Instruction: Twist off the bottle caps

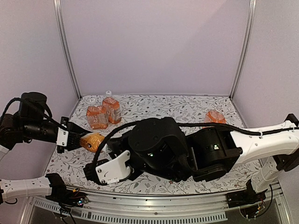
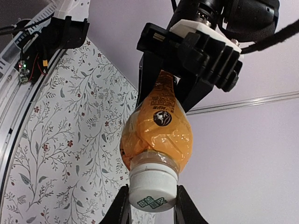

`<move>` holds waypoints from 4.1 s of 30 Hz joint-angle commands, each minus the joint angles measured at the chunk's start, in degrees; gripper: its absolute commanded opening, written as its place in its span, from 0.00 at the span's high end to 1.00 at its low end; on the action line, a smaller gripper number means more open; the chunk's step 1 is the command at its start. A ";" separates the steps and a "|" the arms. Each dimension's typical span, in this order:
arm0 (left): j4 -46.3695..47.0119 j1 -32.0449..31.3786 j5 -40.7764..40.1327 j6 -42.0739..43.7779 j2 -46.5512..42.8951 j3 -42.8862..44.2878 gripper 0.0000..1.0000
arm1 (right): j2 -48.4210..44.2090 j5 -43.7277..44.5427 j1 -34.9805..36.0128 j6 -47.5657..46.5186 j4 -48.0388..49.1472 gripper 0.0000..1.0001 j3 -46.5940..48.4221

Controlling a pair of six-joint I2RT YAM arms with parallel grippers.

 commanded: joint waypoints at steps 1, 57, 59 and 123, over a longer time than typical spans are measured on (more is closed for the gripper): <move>-2.67 0.88 -5.49 -1.13 0.51 0.58 0.65 | 1.32 7.26 4.41 -18.21 3.12 1.00 -1.15; 17.91 0.09 -24.47 -2.03 0.76 -5.64 0.64 | 5.29 -45.97 -26.80 104.72 6.31 0.54 5.49; 17.94 0.02 -24.43 -2.02 0.65 -5.66 0.64 | 5.19 -45.88 -26.85 104.71 6.30 0.54 5.10; 8.09 -0.17 -13.47 -6.09 -0.71 -2.40 0.66 | -2.50 10.82 1.18 -3.86 17.31 0.01 -9.74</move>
